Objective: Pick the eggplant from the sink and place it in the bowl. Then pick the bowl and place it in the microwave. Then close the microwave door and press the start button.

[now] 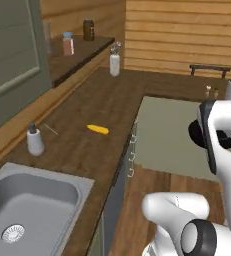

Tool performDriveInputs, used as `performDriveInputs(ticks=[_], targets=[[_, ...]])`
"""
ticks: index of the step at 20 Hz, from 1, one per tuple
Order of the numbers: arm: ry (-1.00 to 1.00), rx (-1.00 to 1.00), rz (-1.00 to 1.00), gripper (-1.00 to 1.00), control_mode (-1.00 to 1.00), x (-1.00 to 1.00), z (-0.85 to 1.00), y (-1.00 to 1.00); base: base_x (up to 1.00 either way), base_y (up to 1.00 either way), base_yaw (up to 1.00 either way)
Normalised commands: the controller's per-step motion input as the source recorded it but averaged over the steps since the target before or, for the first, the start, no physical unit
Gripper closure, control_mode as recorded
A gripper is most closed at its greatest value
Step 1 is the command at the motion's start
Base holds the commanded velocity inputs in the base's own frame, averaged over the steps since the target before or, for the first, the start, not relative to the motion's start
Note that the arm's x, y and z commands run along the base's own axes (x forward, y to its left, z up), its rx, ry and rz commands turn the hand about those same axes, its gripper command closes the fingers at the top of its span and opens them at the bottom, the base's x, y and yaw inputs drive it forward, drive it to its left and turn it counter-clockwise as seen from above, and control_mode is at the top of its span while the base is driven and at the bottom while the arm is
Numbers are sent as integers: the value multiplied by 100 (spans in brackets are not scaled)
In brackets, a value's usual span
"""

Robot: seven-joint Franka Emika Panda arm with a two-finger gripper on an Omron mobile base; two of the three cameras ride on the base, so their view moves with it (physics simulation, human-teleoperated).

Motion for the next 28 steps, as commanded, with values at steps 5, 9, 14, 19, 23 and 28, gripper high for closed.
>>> performDriveInputs(ticks=[5,9,14,19,23,28], targets=[[0,0,0,100,100,0,0,0,0,-68,-76],[0,0,0,100,100,0,0,0,0,-89,-71],[0,0,0,100,100,0,0,0,2,-97,-68],[0,0,0,100,100,0,0,0,14,-75,-66],[0,0,0,100,100,0,0,0,17,-50,-63],[0,0,0,100,100,0,0,0,29,-35,-57]])
